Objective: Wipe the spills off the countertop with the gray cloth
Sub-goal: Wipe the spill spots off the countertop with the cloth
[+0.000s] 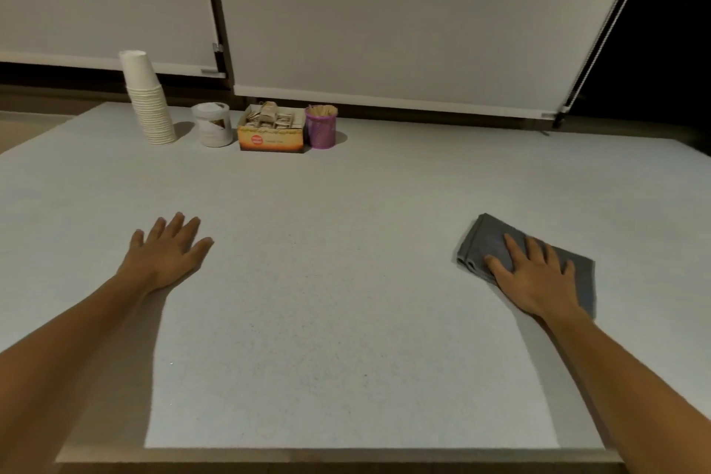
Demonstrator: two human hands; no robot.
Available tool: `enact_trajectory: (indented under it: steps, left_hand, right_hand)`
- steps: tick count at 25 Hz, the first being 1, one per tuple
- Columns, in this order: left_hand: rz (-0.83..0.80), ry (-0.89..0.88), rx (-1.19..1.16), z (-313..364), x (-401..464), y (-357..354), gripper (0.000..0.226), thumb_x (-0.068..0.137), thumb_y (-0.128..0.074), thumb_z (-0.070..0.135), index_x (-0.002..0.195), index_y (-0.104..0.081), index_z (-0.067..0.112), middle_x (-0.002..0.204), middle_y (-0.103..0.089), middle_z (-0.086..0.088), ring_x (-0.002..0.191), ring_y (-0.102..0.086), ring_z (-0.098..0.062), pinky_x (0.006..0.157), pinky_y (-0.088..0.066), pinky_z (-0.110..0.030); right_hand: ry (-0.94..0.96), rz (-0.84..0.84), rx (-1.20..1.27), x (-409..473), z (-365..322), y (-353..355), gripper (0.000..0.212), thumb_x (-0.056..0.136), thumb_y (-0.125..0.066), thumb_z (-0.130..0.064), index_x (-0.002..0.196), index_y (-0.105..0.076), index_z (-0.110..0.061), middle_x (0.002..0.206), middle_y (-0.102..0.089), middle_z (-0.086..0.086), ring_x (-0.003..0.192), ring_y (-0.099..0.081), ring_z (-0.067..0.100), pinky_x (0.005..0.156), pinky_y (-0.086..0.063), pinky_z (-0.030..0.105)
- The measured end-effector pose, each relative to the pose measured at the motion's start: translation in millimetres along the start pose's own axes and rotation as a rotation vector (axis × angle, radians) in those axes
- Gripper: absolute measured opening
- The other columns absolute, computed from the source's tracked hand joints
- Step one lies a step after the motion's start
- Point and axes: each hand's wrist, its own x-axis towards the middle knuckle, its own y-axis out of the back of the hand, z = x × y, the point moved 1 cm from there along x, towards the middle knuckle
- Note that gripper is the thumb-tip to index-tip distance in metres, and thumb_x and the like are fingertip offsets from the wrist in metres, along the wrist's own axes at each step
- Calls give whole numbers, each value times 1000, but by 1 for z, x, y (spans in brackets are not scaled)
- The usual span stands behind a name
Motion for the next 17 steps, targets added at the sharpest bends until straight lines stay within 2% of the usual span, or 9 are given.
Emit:
enact_trajectory:
  steps: [5,10,12,15,16,17]
  left_hand:
    - [-24,50,10,13,-13,-1,88,86,-7,77,157,-14,26,167,-3,-5,152,-2,-34,118,-4,-58]
    - [-50,161,35,47,-24,5,89,86,-5,74,157,-11,21,166,0,-10,151,1,-40,116,-2,-62]
    - [-60,160,44,51,-28,5,92,85,-4,76,157,-11,20,166,0,-11,150,1,-42,116,-2,-63]
    - [-60,158,22,57,-29,8,96,82,-5,80,154,-20,18,165,-6,-15,149,-2,-46,114,-4,-66]
    - [-58,160,15,59,-29,9,97,81,-6,81,153,-23,18,164,-8,-15,148,-3,-47,113,-4,-66]
    - [-59,164,12,62,-29,9,98,80,-6,82,151,-25,18,164,-9,-16,148,-4,-47,113,-4,-66]
  right_hand:
    - [19,45,-23,-88,-10,-5,89,81,1,-85,158,-3,-41,167,-7,2,151,-5,33,118,-3,60]
    - [231,40,11,-159,-57,-8,89,79,8,-87,156,6,-44,167,4,0,151,7,32,118,11,56]
    - [327,28,14,-185,-80,-12,88,81,2,-89,157,-1,-45,167,0,1,151,5,34,116,14,56]
    - [472,30,47,-211,-114,-17,81,88,-20,-85,153,-33,-40,161,-31,6,147,-23,41,113,-2,59]
    - [503,42,66,-211,-121,-17,81,87,-21,-85,153,-33,-40,161,-31,5,147,-22,41,113,-1,58]
    - [521,36,89,-207,-125,-17,83,86,-18,-87,155,-27,-42,164,-23,3,150,-13,39,114,5,57]
